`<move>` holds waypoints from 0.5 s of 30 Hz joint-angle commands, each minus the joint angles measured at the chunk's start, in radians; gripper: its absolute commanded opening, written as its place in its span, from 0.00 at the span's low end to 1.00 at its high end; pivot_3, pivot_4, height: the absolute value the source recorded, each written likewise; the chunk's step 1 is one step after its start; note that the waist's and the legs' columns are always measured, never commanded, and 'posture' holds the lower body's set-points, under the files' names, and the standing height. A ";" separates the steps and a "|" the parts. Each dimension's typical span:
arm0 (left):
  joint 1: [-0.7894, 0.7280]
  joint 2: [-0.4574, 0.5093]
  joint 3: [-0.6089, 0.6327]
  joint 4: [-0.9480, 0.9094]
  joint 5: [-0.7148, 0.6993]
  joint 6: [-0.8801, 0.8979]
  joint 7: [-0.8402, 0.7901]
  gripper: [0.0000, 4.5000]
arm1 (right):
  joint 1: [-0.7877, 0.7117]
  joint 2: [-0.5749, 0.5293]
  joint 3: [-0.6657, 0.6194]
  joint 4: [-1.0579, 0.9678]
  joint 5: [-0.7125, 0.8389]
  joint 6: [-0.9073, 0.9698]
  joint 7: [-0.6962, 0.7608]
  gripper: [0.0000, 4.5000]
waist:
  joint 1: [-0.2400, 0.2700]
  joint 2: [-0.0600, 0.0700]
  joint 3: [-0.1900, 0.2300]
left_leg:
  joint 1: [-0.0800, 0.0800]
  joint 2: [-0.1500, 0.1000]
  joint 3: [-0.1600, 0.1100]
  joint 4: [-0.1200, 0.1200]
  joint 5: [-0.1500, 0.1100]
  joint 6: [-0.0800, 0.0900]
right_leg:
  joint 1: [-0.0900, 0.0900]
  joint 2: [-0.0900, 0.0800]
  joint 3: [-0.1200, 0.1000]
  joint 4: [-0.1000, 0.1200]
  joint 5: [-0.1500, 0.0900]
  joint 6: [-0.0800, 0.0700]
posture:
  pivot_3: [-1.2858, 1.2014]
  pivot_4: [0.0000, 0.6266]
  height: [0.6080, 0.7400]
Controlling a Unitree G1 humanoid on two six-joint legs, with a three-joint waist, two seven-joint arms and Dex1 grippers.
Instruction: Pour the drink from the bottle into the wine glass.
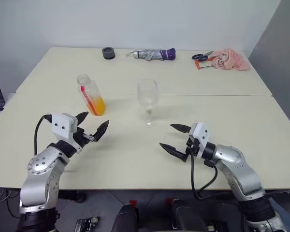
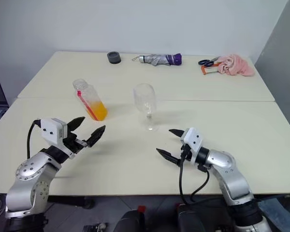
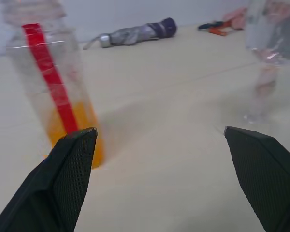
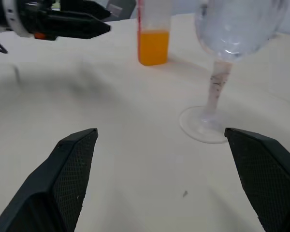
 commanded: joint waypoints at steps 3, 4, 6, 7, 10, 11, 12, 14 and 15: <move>0.020 -0.022 -0.008 0.001 0.058 -0.034 0.070 1.00 | 0.007 -0.049 -0.002 -0.135 0.076 0.078 0.039 1.00 | 0.001 0.000 0.000 | 0.000 -0.001 0.001 0.000 0.000 0.000 | 0.000 0.000 0.000 0.000 0.000 0.000 | 0.52 0.24 1.00; 0.018 -0.023 -0.005 0.008 0.055 -0.031 0.071 1.00 | 0.008 -0.056 -0.001 -0.150 0.086 0.092 0.042 1.00 | 0.002 0.000 0.000 | 0.000 -0.001 0.000 0.000 0.000 0.000 | 0.000 0.000 0.000 0.000 0.000 0.000 | 0.52 0.24 1.00; 0.007 -0.019 0.007 0.031 0.065 -0.038 0.086 1.00 | 0.009 -0.061 0.003 -0.168 0.095 0.103 0.040 1.00 | 0.003 0.000 0.000 | 0.000 -0.001 0.000 0.000 0.000 0.000 | 0.000 0.001 0.000 0.000 0.000 0.000 | 0.52 0.24 1.00; -0.008 -0.014 0.017 0.054 0.076 -0.046 0.104 1.00 | 0.002 -0.055 0.003 -0.173 0.100 0.112 0.032 1.00 | 0.003 0.000 0.000 | 0.000 -0.001 0.000 0.000 0.000 0.000 | 0.000 0.001 0.000 0.000 0.000 0.000 | 0.52 0.24 1.00; -0.053 -0.004 0.034 0.113 0.089 -0.058 0.133 1.00 | -0.010 -0.042 0.005 -0.180 0.106 0.127 0.015 1.00 | 0.004 -0.001 0.000 | 0.000 -0.001 0.000 0.000 0.000 0.000 | 0.000 0.001 -0.001 0.000 0.000 0.000 | 0.52 0.24 1.00; -0.064 0.001 0.031 0.126 0.089 -0.061 0.127 1.00 | -0.010 -0.041 0.007 -0.183 0.106 0.131 0.012 1.00 | 0.004 -0.001 0.000 | 0.000 -0.001 0.000 0.000 0.000 0.000 | 0.000 0.001 -0.001 0.000 0.000 0.000 | 0.52 0.24 1.00; -0.075 0.006 0.026 0.138 0.089 -0.064 0.118 1.00 | -0.010 -0.040 0.009 -0.186 0.107 0.133 0.009 1.00 | 0.005 -0.001 0.000 | 0.000 -0.001 0.000 0.000 0.000 0.000 | 0.000 0.001 -0.001 0.000 0.000 0.000 | 0.52 0.24 1.00; -0.100 0.010 0.022 0.159 0.076 -0.059 0.106 1.00 | -0.012 -0.041 0.011 -0.191 0.108 0.136 0.006 1.00 | 0.005 -0.001 0.000 | 0.000 -0.001 0.000 0.000 0.000 0.000 | 0.000 0.001 -0.001 0.000 0.000 0.000 | 0.52 0.24 1.00; -0.117 0.016 0.019 0.173 0.073 -0.060 0.097 1.00 | -0.013 -0.042 0.012 -0.193 0.108 0.138 0.004 1.00 | 0.006 -0.001 0.000 | 0.000 -0.001 0.000 0.000 0.000 0.000 | 0.000 0.001 -0.001 0.000 0.000 0.000 | 0.52 0.24 1.00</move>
